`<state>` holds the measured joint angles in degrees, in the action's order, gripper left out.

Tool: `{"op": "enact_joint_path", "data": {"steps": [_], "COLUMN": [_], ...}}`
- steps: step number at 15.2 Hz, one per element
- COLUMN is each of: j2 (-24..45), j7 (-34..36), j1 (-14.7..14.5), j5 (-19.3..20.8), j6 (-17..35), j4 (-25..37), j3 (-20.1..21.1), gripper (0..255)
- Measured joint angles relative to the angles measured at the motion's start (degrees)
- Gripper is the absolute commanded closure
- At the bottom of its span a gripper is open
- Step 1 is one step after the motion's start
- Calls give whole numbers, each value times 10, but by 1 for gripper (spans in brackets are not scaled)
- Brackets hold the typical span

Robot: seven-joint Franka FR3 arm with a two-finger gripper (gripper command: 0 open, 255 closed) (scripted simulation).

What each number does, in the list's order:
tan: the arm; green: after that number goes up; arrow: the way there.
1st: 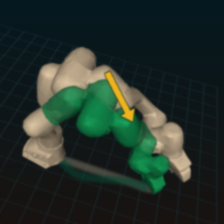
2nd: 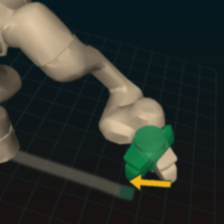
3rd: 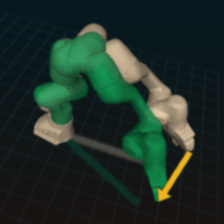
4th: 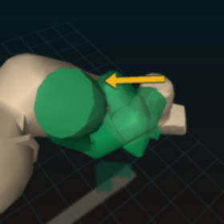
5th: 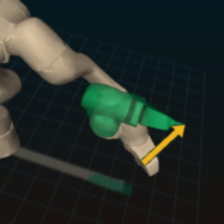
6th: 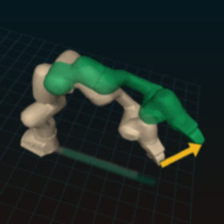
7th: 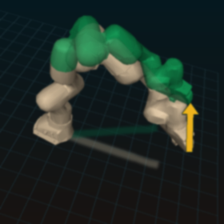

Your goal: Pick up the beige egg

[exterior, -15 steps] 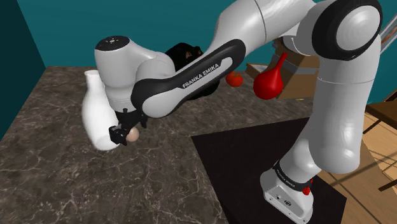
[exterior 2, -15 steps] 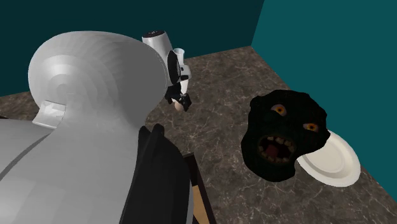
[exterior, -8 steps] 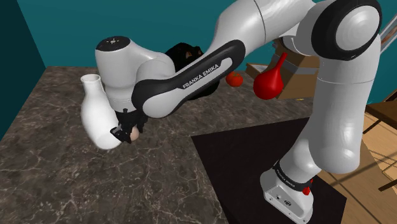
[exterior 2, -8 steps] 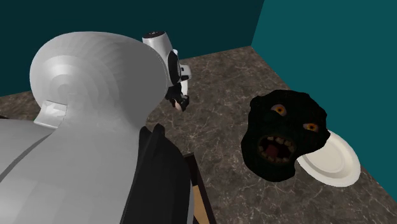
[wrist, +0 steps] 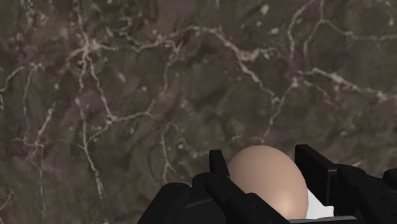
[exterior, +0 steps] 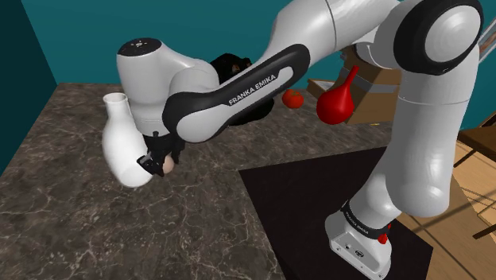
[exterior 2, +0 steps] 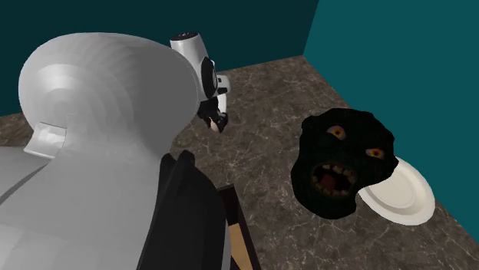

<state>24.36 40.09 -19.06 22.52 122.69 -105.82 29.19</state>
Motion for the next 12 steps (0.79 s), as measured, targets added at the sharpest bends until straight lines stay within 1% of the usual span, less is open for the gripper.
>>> {"op": "enact_joint_path", "data": {"steps": [12], "j2": [-44], "j7": [-26], "j1": [8], "j5": [-34], "j6": [-69], "j4": [33], "j3": [16], "gripper": [255]}}
